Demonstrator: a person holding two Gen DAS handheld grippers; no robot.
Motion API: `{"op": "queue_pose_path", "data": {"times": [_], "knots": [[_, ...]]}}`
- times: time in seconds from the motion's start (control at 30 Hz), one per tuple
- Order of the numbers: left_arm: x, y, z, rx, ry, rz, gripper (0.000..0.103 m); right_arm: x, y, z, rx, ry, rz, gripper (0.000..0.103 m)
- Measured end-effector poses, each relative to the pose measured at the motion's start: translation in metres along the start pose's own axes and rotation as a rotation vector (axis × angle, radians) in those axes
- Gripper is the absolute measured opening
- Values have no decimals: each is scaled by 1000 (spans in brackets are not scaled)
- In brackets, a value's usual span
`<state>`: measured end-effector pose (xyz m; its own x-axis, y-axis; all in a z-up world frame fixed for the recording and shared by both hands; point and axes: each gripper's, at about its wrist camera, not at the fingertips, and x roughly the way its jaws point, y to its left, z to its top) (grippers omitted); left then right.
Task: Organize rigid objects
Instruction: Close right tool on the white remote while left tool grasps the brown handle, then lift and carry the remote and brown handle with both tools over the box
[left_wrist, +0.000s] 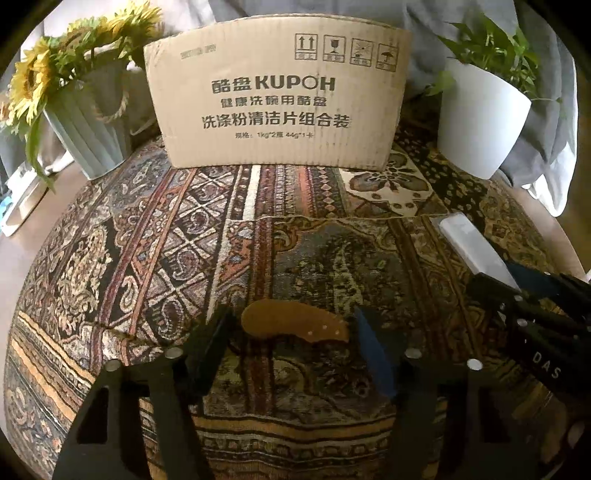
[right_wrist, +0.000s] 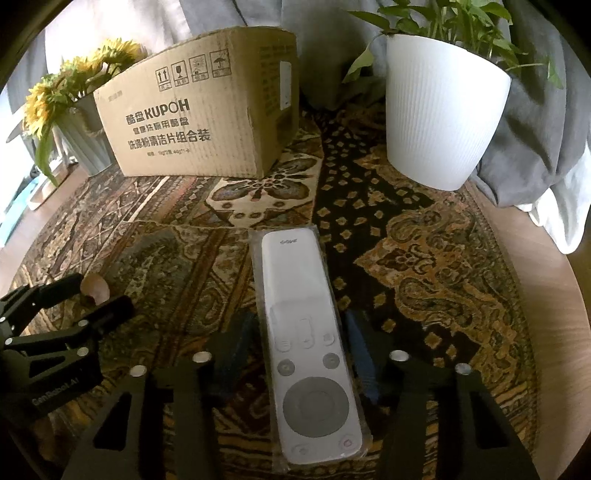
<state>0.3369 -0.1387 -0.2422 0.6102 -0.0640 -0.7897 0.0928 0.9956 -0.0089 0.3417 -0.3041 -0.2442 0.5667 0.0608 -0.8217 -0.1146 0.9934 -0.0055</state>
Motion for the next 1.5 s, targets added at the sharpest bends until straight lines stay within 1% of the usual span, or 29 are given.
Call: {"op": "queue_pose_path", "data": {"times": [0.03, 0.1, 0.17, 0.27, 0.4, 0.63, 0.97, 1.2, 1.5], "knots": [[0, -1, 0, 5, -1, 0, 61, 0, -1, 0, 4, -2, 2, 45], [0, -2, 1, 11, -5, -7, 54, 0, -1, 0, 0, -2, 9, 45], [0, -4, 1, 16, -7, -8, 54, -1, -2, 0, 2, -7, 18, 42], [-2, -5, 1, 26, -18, -12, 54, -2, -4, -1, 11, -13, 28, 41], [-8, -8, 0, 40, -47, -2, 54, -4, -5, -2, 18, -21, 38, 41], [-16, -8, -1, 47, -65, 0, 54, -10, -4, -5, 9, -33, 40, 41], [-31, -10, 0, 38, -99, -7, 54, -28, -2, -2, -1, -74, 39, 41], [-50, -7, 5, 33, -134, -2, 54, -42, 2, 2, -8, -107, 47, 41], [-82, 5, 13, 19, -193, 7, 54, -69, 15, 13, -21, -158, 62, 41]]}}
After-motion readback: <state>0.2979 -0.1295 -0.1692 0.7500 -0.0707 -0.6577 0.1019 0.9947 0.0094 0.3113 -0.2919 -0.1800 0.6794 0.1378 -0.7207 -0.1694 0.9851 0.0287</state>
